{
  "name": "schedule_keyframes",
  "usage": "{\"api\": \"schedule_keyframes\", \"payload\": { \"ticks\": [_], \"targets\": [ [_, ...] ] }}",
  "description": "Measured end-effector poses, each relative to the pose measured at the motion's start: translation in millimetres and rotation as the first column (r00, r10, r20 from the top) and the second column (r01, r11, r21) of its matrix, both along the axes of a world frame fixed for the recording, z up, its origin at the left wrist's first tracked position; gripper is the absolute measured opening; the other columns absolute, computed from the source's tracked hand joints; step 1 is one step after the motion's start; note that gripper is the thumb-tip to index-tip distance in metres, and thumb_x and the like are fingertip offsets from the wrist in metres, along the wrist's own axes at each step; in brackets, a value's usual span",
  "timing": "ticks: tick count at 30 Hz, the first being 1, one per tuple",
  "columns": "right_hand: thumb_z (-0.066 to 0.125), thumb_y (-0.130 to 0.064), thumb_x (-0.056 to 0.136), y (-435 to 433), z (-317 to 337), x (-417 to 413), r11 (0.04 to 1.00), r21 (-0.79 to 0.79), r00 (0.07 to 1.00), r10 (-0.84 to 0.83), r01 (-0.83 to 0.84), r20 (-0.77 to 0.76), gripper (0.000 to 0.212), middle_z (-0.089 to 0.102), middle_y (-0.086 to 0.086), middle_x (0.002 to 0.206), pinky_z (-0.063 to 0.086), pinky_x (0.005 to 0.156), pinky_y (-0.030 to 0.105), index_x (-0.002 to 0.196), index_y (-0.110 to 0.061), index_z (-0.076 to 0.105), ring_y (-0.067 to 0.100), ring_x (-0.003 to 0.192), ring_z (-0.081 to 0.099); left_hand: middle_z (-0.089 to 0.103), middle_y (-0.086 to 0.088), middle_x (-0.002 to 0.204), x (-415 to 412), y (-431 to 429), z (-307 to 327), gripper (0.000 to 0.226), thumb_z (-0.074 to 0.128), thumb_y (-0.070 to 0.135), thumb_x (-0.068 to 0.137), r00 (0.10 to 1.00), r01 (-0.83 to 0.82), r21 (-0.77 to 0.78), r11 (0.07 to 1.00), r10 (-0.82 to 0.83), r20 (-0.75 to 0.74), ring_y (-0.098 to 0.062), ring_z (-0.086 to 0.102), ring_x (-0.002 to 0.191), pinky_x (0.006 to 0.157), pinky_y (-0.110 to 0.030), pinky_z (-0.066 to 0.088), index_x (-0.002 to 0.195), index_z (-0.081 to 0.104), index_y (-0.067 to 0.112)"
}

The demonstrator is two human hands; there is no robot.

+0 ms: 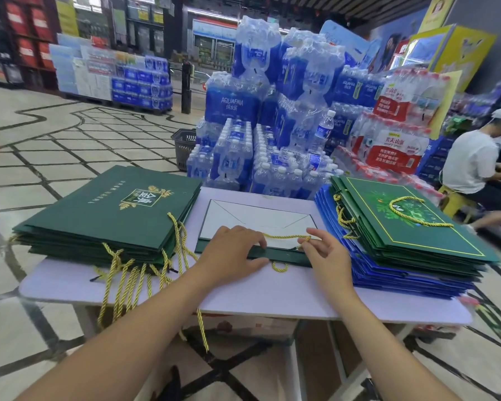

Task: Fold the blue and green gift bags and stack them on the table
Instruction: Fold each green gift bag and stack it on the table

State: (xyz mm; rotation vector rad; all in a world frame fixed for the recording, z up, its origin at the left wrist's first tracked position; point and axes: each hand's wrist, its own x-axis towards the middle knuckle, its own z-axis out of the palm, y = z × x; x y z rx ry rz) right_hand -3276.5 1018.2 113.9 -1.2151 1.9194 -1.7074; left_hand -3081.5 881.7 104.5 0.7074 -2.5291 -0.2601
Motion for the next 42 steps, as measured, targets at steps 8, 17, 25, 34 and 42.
{"api": "schedule_keyframes", "payload": {
  "ticks": [8,17,25,34,42],
  "targets": [
    [0.072,-0.008,0.092,0.6,-2.8,0.8,1.0,0.017,0.997,-0.01,0.011,-0.073,0.035,0.076,-0.009,0.096,0.056,0.088,0.024,0.118,-0.03,0.068,0.005,0.096,0.069,0.065,0.02,0.118,0.0,0.4,-0.4,0.029,0.058,0.061,0.093,1.0,-0.001,-0.01,1.0,0.001,0.005,-0.008,0.053,0.114,0.098,-0.035,0.036,0.112,0.061,0.039],
    [0.073,-0.012,0.092,1.4,-1.3,4.0,1.0,0.028,0.998,0.012,-0.01,-0.055,0.026,0.077,-0.007,0.093,0.058,0.087,0.026,0.111,-0.029,0.072,0.003,0.094,0.071,0.065,0.02,0.115,0.2,1.6,-0.1,0.028,0.058,0.06,0.093,1.0,-0.005,-0.011,1.0,0.005,0.005,-0.008,0.053,0.113,0.099,-0.037,0.037,0.111,0.061,0.039],
    [0.072,-0.016,0.093,-3.2,-4.0,0.8,0.998,0.058,0.994,0.016,-0.01,-0.108,0.02,0.076,-0.007,0.097,0.057,0.087,0.026,0.109,-0.028,0.072,0.003,0.095,0.07,0.065,0.02,0.112,0.3,3.0,1.3,0.028,0.058,0.06,0.093,1.0,-0.006,-0.017,1.0,0.006,-0.001,-0.008,0.053,0.111,0.098,-0.037,0.037,0.111,0.061,0.039],
    [0.072,-0.015,0.093,-3.1,-4.6,0.7,0.998,0.06,0.99,0.005,0.003,-0.138,0.021,0.075,-0.01,0.096,0.054,0.081,0.017,0.109,-0.029,0.071,0.001,0.092,0.069,0.065,0.019,0.113,0.3,3.1,1.3,0.027,0.057,0.06,0.093,1.0,-0.008,-0.024,1.0,0.008,0.01,-0.009,0.053,0.111,0.098,-0.037,0.037,0.111,0.061,0.039],
    [0.072,-0.014,0.094,-1.9,-1.7,5.7,0.997,0.075,0.974,0.026,-0.009,-0.227,0.022,0.074,-0.012,0.097,0.05,0.078,0.008,0.111,-0.028,0.071,-0.003,0.091,0.067,0.066,0.019,0.111,0.7,3.4,1.0,0.027,0.057,0.06,0.094,1.0,-0.002,-0.019,1.0,0.002,-0.003,-0.009,0.054,0.11,0.098,-0.038,0.037,0.11,0.061,0.039]
  ]
}}
